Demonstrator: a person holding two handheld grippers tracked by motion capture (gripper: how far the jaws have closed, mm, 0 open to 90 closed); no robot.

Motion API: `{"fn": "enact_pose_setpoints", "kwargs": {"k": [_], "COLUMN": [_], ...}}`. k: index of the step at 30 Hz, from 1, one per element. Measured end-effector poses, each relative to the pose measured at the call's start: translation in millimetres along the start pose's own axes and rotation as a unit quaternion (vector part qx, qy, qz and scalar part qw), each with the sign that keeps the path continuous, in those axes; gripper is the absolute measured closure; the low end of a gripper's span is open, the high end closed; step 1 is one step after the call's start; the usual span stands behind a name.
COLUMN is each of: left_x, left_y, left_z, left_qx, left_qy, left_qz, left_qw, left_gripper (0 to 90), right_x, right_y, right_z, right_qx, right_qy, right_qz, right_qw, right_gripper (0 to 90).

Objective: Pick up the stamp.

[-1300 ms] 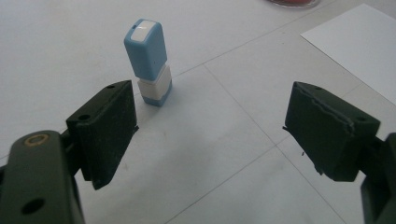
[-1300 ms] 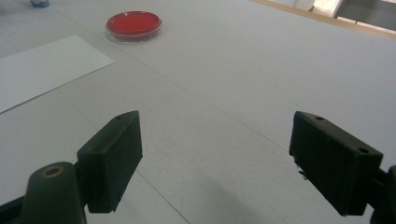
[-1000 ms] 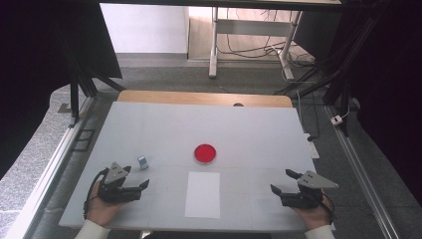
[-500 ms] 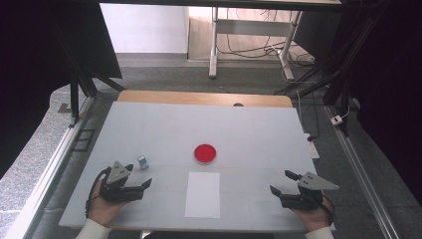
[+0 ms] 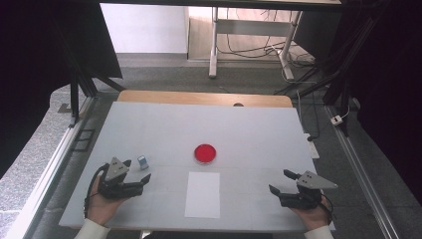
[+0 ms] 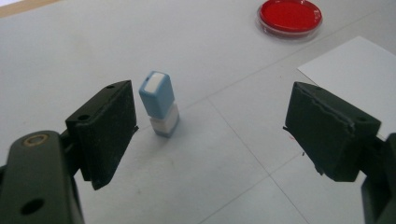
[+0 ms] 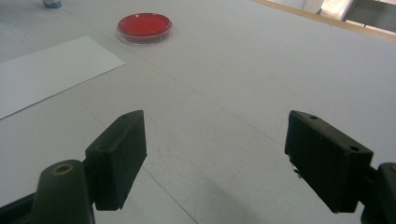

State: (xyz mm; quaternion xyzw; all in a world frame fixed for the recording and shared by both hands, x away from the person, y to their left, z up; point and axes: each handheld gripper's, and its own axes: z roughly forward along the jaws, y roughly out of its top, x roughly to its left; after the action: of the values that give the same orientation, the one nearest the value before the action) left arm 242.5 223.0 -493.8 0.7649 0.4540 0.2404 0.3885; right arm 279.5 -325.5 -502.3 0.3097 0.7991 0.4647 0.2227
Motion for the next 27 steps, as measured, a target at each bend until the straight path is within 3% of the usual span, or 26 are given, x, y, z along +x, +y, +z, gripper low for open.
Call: {"fn": "enact_pose_setpoints", "kwargs": {"k": [5, 16, 27], "left_x": [6.7, 25.0, 48.3], "left_y": [7.3, 30.8, 33.3], "left_z": [-1.1, 17.6, 35.2], "left_qx": [-0.001, 0.011, 0.027], "left_qy": [0.006, 0.002, -0.008], "left_qz": [-0.004, -0.004, -0.008], "left_qw": [1.0000, 0.9999, 0.9996], "left_gripper": [15.6, 15.4, 17.6], "right_x": [-0.1, 3.2, 1.9], "right_y": [-0.4, -1.2, -2.6], "right_z": [0.2, 1.6, 2.5], "right_qx": [0.002, 0.009, 0.014], "right_qy": [0.000, 0.000, 0.002], "right_qz": [0.001, -0.002, -0.005], "right_qw": [1.0000, 1.0000, 0.9999], "right_gripper": [20.4, 20.6, 21.0]}}
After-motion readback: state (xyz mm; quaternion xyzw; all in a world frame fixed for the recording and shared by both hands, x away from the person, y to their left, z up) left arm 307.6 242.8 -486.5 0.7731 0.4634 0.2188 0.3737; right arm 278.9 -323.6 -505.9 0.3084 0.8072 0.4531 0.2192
